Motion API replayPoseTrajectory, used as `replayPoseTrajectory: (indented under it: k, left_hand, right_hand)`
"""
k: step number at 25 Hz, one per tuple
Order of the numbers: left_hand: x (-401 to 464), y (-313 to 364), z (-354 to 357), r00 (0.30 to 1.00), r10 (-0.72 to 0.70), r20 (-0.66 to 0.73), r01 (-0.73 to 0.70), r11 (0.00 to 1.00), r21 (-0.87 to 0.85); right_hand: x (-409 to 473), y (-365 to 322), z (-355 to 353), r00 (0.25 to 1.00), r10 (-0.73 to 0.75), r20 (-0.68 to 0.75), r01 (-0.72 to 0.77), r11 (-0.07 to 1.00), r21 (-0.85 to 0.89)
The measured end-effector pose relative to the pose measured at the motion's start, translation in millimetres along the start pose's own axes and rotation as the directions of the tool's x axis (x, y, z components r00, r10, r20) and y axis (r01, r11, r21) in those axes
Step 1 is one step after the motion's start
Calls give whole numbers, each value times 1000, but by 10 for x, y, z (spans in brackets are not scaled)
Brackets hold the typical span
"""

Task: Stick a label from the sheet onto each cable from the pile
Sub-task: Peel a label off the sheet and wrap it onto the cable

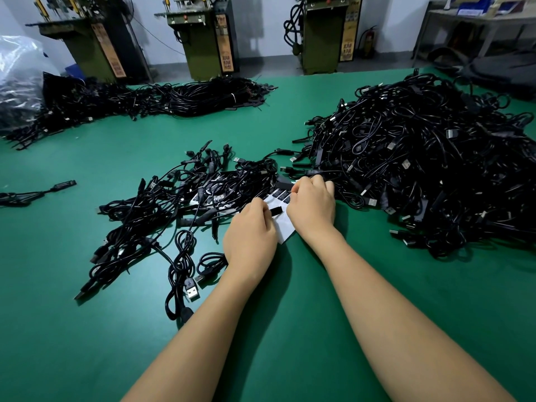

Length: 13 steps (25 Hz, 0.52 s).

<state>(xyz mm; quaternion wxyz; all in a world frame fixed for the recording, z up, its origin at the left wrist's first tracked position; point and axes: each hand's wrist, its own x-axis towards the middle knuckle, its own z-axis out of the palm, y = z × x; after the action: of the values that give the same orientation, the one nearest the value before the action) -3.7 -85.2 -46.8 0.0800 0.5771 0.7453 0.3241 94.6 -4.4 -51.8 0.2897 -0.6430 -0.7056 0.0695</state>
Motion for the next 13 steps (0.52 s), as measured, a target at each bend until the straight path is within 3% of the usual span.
replayPoseTrajectory:
  k: [6,13]
  left_hand:
    - [4,-2,0,1000,0,4,0,1000,2]
    - [0,-1,-6,1000,1,11,-1,1000,-2]
  right_hand:
    - [34,63,-62,989,124,82,-137,975,177]
    - [87,85,-96,976,138,171,-169,969,182]
